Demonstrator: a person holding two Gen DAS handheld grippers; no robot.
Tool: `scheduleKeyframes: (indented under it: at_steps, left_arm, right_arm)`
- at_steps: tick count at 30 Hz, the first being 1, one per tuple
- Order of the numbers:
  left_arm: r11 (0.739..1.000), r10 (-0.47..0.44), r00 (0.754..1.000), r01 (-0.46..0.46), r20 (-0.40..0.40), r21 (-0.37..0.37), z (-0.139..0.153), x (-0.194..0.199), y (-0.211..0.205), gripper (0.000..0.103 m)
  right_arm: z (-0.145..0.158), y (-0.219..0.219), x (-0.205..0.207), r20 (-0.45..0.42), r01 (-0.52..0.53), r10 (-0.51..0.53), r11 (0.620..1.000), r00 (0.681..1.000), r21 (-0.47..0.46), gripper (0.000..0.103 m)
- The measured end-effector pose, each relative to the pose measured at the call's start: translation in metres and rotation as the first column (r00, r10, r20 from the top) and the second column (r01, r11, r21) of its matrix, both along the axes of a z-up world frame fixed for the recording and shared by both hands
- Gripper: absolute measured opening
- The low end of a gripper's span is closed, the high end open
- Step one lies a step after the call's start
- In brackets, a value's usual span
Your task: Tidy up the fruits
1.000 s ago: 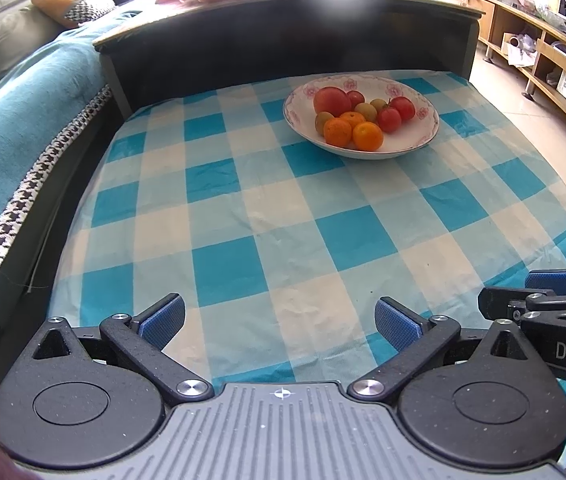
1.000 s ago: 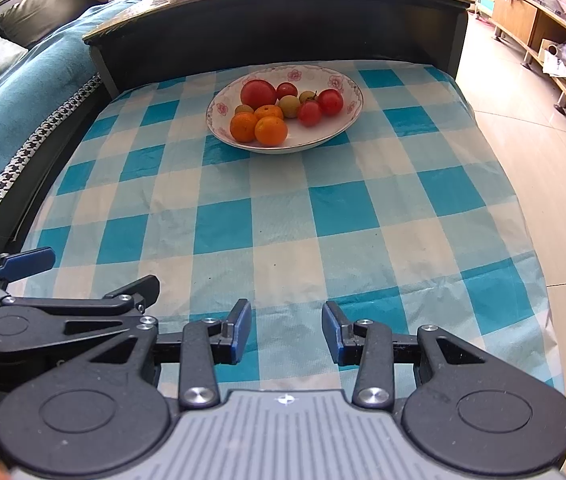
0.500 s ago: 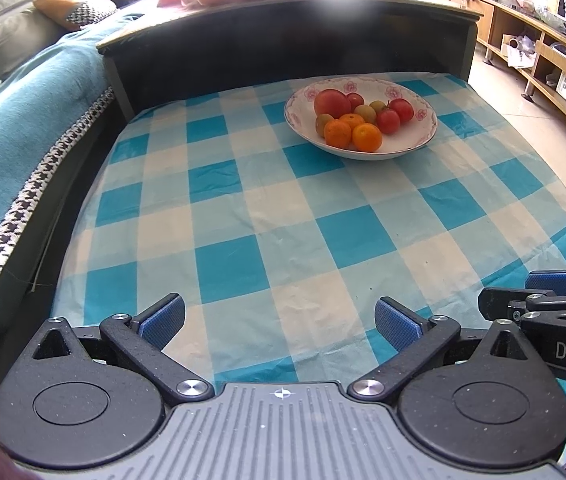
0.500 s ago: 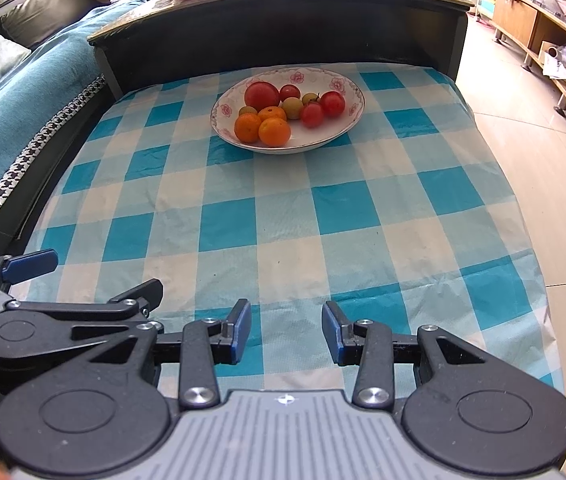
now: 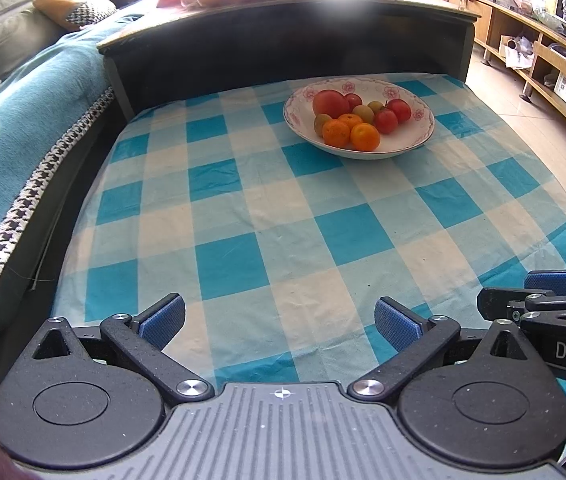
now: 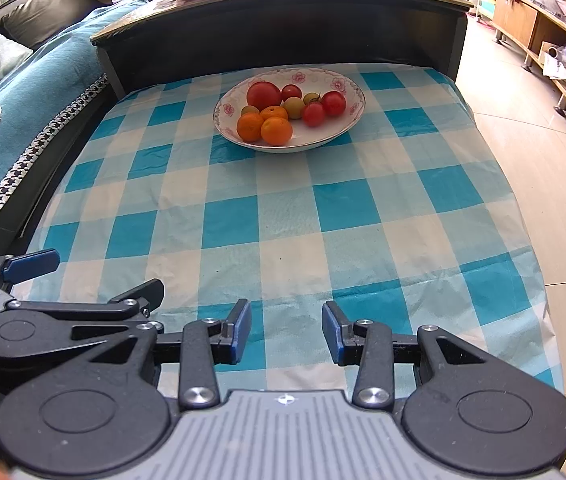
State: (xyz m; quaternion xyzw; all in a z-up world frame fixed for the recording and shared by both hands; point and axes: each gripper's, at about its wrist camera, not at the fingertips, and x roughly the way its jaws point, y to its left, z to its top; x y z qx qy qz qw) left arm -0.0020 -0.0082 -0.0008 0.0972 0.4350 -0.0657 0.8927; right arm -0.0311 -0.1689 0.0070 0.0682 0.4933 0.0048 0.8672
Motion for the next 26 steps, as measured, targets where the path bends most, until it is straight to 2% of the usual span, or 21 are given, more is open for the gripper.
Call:
scheduleKeyframes:
  at_steps: [26]
  left_arm:
    - [1.0, 0.004, 1.0, -0.004, 0.005, -0.004, 0.0031, -0.004, 0.0011, 0.102]
  right_arm:
    - [0.0008, 0.0004, -0.0026, 0.001, 0.0, 0.0, 1.0, 1.0, 0.0, 0.041]
